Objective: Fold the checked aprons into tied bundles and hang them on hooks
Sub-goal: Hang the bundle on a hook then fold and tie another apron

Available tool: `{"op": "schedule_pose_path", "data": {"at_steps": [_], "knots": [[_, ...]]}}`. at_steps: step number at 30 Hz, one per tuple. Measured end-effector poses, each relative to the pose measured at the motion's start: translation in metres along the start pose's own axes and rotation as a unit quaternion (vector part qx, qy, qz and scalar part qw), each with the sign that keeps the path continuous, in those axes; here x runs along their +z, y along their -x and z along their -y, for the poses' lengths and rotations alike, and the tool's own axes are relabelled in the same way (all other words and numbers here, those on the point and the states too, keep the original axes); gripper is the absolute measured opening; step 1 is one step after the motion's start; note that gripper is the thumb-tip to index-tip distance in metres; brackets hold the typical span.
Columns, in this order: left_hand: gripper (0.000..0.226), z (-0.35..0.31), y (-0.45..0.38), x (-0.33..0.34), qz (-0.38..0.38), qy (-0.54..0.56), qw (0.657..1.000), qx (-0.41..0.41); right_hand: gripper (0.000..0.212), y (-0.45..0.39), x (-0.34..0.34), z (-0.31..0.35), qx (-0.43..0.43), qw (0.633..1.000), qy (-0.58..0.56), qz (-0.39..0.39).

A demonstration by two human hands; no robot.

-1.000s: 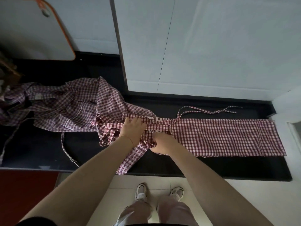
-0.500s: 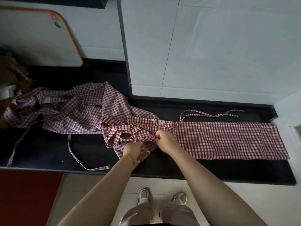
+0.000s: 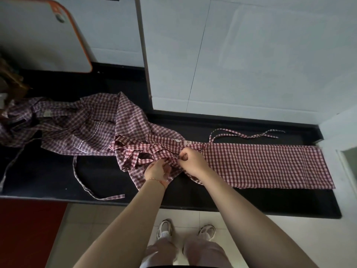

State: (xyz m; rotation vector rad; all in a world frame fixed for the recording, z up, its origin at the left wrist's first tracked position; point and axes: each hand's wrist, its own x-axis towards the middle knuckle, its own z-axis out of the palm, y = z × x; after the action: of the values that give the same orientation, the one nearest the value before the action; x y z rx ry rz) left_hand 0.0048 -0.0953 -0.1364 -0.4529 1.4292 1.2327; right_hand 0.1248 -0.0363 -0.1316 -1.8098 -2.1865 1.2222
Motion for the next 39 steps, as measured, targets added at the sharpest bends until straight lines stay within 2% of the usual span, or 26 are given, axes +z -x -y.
{"op": "schedule_pose_path", "data": {"at_steps": [3,8,10,12,15,16,19,21,24,26,30,33,35,36,39], "knots": [[0.005,0.001,0.003,-0.007,-0.029,0.038,0.998,0.042,0.023,0.002,0.003,0.014,-0.056,0.998,-0.002,-0.025],[0.029,0.012,0.005,-0.027,0.008,0.043,0.995,0.089,0.017,0.000,0.018,0.035,-0.160,0.980,0.118,0.002],[0.028,0.014,0.006,-0.034,0.008,0.022,0.996,0.088,0.010,0.000,0.023,0.037,-0.163,0.977,0.138,-0.015],[0.016,0.013,0.005,-0.043,0.015,0.002,0.997,0.079,0.007,0.001,0.029,0.040,-0.152,0.979,0.131,-0.038],[0.035,0.006,0.004,-0.047,0.063,0.006,0.997,0.047,0.011,0.002,0.034,0.043,-0.146,0.981,0.121,-0.050],[0.030,0.002,0.003,-0.048,0.067,0.008,0.997,0.042,0.012,0.003,0.034,0.044,-0.147,0.981,0.120,-0.049],[0.010,-0.009,-0.001,-0.048,0.031,0.000,0.999,0.029,0.014,0.002,0.032,0.046,-0.144,0.981,0.117,-0.052],[0.012,-0.011,-0.004,-0.050,-0.012,0.005,0.998,0.058,0.015,0.001,0.029,0.049,-0.134,0.981,0.120,-0.068],[0.012,-0.003,0.000,-0.052,-0.062,0.023,0.988,0.143,0.014,0.002,0.027,0.057,-0.126,0.980,0.111,-0.109],[0.015,0.007,0.002,-0.056,-0.083,0.011,0.985,0.149,0.014,0.004,0.028,0.063,-0.128,0.979,0.111,-0.117],[0.014,0.011,-0.003,-0.067,-0.113,-0.080,0.987,0.080,0.008,0.009,0.038,0.067,-0.138,0.983,0.111,-0.053],[0.027,0.004,-0.002,-0.070,-0.105,-0.136,0.979,0.110,0.017,0.011,0.041,0.066,-0.155,0.978,0.108,0.089],[0.011,-0.003,0.003,-0.068,-0.115,-0.129,0.975,0.140,0.023,0.015,0.041,0.063,-0.144,0.972,0.118,0.145],[0.006,-0.005,0.002,-0.067,-0.118,-0.121,0.974,0.150,0.025,0.017,0.039,0.061,-0.135,0.975,0.112,0.139],[0.010,-0.010,-0.001,-0.058,-0.081,-0.081,0.979,0.171,0.025,0.017,0.033,0.043,-0.095,0.987,0.122,0.044]]}}
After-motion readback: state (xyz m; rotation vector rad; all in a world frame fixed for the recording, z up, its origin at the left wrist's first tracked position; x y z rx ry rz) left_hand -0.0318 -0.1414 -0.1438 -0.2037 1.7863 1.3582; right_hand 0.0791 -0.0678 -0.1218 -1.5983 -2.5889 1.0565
